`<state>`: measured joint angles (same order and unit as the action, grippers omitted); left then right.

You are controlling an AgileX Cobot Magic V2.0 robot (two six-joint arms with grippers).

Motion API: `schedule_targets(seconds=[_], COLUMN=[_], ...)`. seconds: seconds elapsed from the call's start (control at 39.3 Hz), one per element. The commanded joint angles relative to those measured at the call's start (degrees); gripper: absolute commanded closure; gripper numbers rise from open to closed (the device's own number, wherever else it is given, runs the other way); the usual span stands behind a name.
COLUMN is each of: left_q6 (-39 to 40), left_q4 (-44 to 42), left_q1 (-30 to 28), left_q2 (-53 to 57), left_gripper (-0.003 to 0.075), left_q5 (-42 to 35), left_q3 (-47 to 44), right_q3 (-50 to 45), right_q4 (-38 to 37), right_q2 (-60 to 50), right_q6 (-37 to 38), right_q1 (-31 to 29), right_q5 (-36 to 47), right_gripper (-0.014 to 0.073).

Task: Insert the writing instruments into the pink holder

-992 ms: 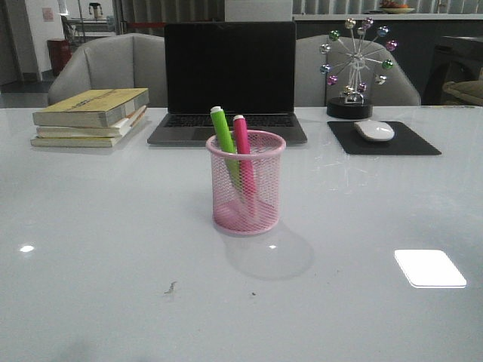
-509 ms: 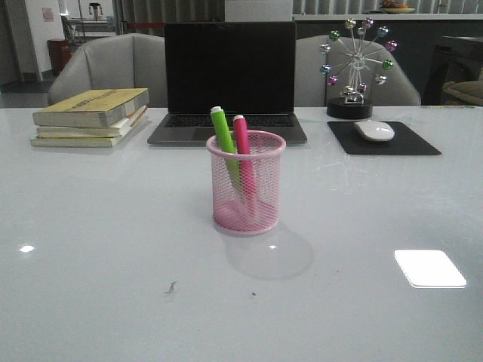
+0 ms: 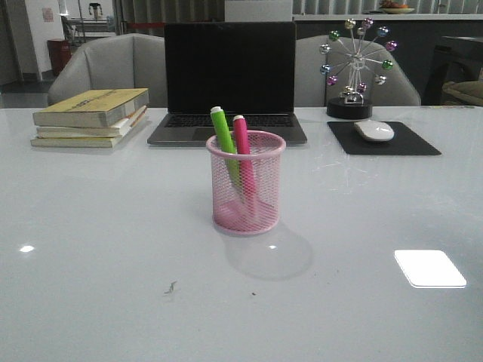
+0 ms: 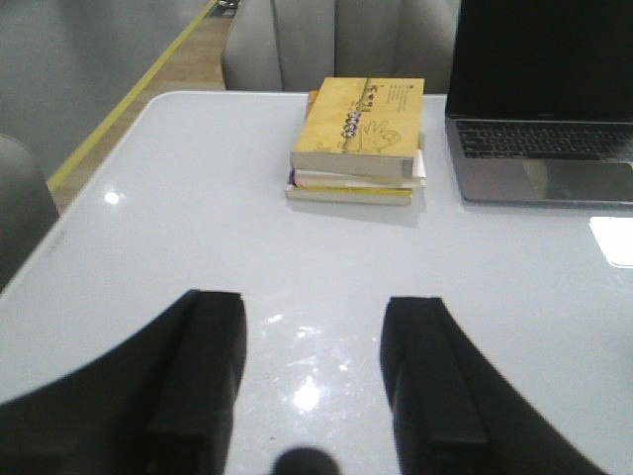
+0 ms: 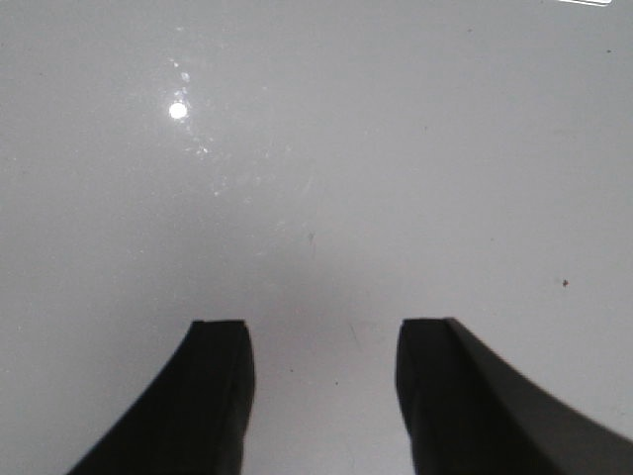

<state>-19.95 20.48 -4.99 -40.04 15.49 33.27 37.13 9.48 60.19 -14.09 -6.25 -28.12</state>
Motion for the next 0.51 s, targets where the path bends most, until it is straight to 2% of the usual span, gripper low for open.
schedule_targets(seconds=[0.0, 0.15, 0.48], left_q6=[0.0, 0.0, 0.0], left_q4=[1.7, 0.6, 0.6], left_q1=[2.7, 4.9, 4.8], left_q2=[0.4, 0.4, 0.4], left_gripper=[0.0359, 0.0359, 0.0359], left_q5=[-4.8, -7.6, -8.3], left_q3=[1.4, 1.4, 1.4], right_q3=[1.6, 1.6, 1.6], right_q4=[0.1, 0.1, 0.1], right_q2=[-1.2, -1.2, -0.7], right_q6=[-0.6, -0.6, -0.6], right_q1=[-0.4, -0.4, -0.4], right_q5=[2.8, 2.6, 4.6], right_gripper=[0.0148, 0.0148, 0.0148])
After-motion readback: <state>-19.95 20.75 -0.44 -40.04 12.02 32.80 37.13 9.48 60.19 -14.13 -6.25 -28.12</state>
